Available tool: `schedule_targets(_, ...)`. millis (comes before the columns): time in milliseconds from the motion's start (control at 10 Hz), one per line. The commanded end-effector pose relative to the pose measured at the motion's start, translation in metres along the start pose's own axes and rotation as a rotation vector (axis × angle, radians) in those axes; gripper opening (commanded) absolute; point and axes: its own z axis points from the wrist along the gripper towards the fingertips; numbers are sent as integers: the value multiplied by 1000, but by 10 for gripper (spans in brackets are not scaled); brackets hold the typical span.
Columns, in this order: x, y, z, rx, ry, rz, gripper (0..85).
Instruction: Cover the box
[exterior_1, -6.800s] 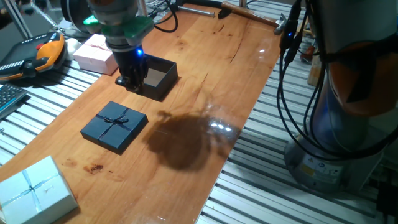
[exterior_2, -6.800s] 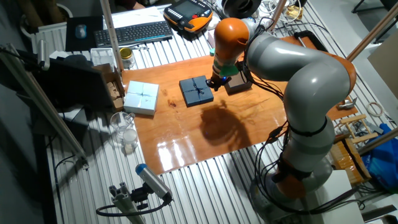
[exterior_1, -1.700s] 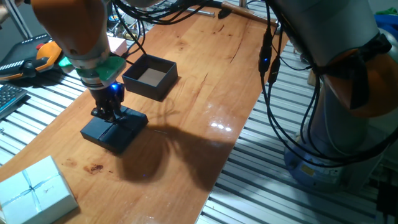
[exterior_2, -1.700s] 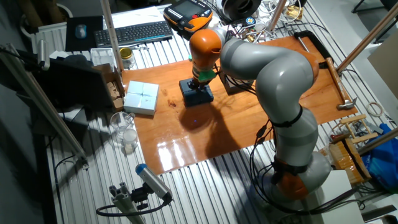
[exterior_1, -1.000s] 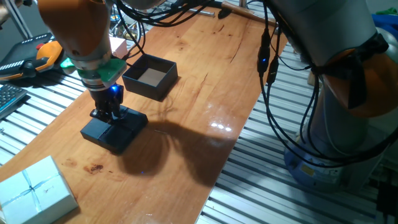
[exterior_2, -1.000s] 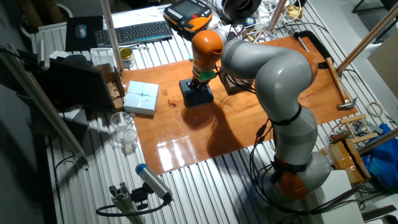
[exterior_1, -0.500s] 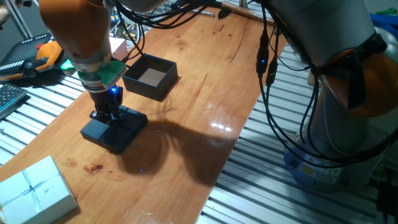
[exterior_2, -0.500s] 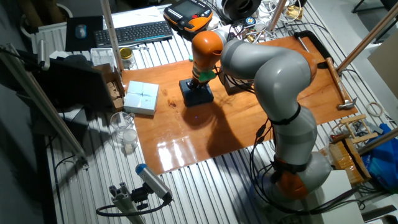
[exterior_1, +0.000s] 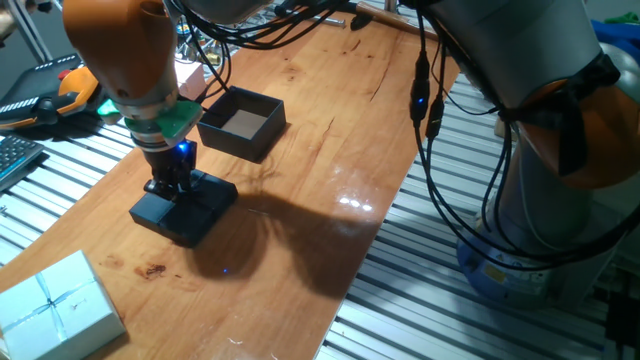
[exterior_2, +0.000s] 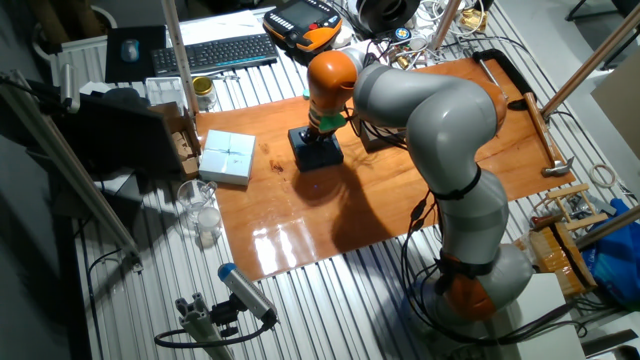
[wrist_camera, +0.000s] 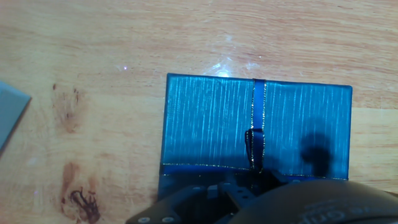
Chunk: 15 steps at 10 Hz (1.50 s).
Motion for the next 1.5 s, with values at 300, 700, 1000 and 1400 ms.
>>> schedule_targets(300, -1, -2, 2, 0, 2, 8, 340)
schedule_targets(700, -4, -8, 9, -3, -3, 8, 340)
schedule_targets(1000, -3, -9, 8, -3, -1, 7, 340)
schedule_targets(1400, -3, -5, 8, -8, 3, 3, 170)
